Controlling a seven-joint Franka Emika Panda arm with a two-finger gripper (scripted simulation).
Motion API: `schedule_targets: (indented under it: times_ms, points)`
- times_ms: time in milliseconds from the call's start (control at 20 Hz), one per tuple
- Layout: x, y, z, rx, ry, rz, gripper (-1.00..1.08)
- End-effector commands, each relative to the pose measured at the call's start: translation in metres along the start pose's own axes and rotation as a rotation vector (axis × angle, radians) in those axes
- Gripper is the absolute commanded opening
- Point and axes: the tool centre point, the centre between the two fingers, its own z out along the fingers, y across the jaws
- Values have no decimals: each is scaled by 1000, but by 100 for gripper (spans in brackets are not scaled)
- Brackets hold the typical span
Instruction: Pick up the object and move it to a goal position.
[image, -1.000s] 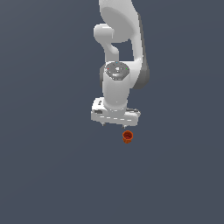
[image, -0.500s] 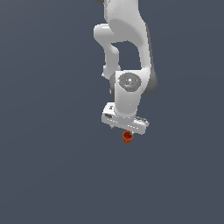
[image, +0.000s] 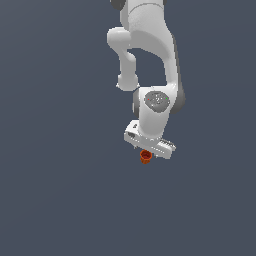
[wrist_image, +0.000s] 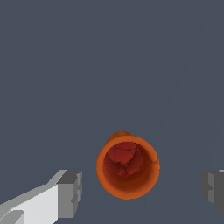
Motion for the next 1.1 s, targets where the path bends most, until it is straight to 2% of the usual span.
schedule_targets:
  times_ms: [0,450,1050]
  points:
    - [-1,-3,3,1,-1,21,100]
    - [-3,-6,8,1,-2,31,100]
    - [-3,-6,55,1,-2,35,100]
